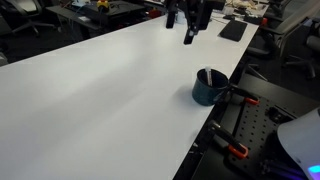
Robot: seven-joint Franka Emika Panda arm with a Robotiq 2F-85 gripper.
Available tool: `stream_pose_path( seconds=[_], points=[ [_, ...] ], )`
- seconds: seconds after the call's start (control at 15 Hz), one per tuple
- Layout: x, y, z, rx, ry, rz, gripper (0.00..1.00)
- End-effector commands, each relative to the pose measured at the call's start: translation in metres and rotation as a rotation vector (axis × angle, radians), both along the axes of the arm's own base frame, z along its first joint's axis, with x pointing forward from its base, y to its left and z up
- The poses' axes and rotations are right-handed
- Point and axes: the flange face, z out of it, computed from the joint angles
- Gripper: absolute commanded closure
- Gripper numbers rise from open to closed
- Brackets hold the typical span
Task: Remove the marker from the cup and put it on the table
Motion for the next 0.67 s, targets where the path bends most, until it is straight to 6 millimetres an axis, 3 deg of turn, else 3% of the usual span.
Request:
stream_pose_path(
  seconds=[0.0, 0.07, 0.2, 0.4, 0.6],
  points=[
    [-0.011, 0.017, 0.051, 0.019, -0.140, -0.066, 0.00],
    [-0.001, 0.009, 0.033, 0.013, -0.084, -0.044, 0.00],
    [-0.004, 0.014, 0.051, 0.020, -0.131, -0.050, 0.00],
    [-0.006, 0.015, 0.053, 0.022, -0.137, -0.056, 0.00],
    [0.001, 0.025, 0.056, 0.068, -0.209, -0.280, 0.00]
  ],
)
